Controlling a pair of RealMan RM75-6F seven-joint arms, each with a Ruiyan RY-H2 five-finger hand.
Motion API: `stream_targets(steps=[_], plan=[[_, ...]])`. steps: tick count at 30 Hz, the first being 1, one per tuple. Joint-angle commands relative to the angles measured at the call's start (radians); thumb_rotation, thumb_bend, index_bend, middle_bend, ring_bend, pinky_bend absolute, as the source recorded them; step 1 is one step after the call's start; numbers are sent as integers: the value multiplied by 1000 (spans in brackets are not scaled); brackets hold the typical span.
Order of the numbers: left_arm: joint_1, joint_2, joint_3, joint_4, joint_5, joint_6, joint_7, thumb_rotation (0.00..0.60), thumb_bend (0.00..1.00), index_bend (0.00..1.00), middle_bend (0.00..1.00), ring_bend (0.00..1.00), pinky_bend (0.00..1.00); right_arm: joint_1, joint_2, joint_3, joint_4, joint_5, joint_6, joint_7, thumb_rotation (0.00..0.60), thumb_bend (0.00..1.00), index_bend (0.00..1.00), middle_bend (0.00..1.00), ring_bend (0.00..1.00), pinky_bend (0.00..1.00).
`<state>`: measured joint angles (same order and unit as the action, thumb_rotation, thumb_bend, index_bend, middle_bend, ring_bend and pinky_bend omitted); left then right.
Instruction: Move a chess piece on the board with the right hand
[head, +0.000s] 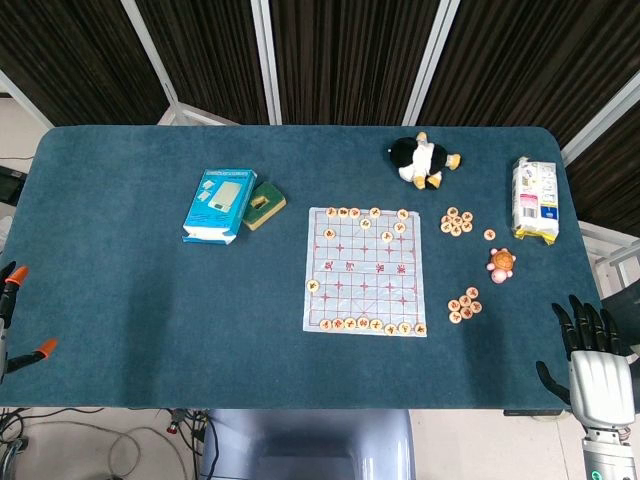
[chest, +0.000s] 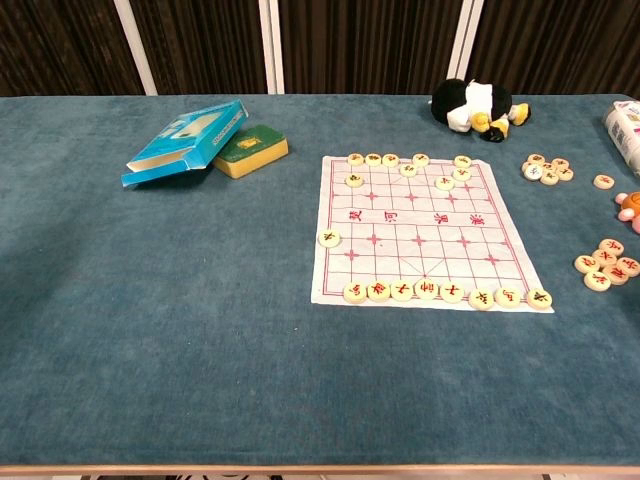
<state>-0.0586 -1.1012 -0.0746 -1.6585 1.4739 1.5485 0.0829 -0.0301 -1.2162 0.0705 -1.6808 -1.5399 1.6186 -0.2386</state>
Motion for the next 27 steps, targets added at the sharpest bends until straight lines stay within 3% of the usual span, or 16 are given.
stream_targets(steps=[1, 27], plan=[[0, 0, 0, 0, 0, 0, 0, 600, 48, 0, 0, 0, 51, 0, 0, 0, 0, -1, 2, 1, 600, 335, 99, 0, 0, 23], [5, 5, 0, 2, 13, 16, -21, 600, 48, 0, 0, 0, 51, 6, 30, -14, -24, 10, -38, 41, 600, 335, 99, 0, 0, 23]])
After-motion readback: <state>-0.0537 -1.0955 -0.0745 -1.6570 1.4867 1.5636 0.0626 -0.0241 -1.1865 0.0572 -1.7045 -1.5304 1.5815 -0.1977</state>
